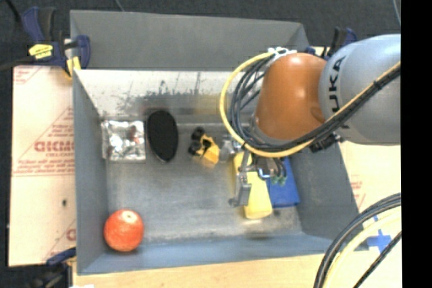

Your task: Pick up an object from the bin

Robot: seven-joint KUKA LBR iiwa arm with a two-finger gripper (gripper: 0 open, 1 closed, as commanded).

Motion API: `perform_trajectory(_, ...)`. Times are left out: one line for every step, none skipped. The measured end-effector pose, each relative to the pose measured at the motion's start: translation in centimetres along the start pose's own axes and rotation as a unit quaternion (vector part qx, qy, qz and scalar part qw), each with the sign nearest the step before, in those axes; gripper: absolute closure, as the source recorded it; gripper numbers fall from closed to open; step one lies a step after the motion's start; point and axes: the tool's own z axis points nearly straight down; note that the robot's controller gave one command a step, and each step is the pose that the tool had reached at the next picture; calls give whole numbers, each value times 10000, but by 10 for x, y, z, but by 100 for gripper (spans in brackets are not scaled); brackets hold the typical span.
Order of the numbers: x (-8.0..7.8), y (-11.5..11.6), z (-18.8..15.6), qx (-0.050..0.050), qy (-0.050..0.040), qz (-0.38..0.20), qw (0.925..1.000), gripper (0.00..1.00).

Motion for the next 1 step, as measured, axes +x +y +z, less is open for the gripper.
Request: perform_trajectory(-2,0,-4,-1,-40,1,10000,0)
